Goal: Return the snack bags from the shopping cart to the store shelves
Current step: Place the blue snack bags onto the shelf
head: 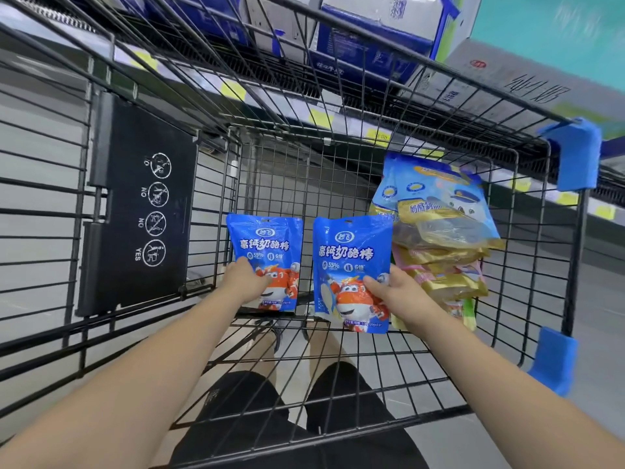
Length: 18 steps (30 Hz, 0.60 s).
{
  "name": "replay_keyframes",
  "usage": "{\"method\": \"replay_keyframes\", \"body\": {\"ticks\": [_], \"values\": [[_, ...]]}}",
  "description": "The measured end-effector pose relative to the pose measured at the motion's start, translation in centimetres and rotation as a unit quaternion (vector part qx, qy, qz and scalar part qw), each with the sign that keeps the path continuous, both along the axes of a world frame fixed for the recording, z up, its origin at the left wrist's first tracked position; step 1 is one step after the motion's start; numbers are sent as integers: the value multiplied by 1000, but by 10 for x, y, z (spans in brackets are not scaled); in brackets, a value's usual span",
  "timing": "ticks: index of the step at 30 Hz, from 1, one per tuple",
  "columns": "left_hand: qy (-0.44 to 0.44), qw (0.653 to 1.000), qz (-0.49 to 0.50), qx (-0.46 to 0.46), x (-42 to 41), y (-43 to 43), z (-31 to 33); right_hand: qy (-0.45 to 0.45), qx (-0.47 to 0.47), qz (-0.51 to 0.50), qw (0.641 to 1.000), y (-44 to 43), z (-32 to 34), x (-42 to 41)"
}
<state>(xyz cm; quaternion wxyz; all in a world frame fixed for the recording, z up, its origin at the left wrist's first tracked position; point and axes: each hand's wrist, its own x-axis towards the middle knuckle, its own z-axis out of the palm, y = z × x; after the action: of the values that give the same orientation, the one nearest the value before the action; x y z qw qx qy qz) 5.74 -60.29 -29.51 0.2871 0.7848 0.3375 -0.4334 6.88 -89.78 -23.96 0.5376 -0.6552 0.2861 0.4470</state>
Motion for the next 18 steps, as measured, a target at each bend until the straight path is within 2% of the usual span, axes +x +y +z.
{"method": "replay_keyframes", "body": {"ticks": [4,9,12,15,18], "values": [[-39,998,11,53,-3,9,4,9,-4,18,1000,-1,0,-4],[25,993,-45,110,-11,-9,9,15,-7,22,1000,1,1,-5],[10,993,-5,114,-12,-11,7,11,-9,17,1000,2,2,-6],[-53,991,53,109,-15,-5,3,8,-3,15,1000,4,5,-5],[-43,993,66,90,-17,-3,4,8,7,14,1000,5,7,-3]]}}
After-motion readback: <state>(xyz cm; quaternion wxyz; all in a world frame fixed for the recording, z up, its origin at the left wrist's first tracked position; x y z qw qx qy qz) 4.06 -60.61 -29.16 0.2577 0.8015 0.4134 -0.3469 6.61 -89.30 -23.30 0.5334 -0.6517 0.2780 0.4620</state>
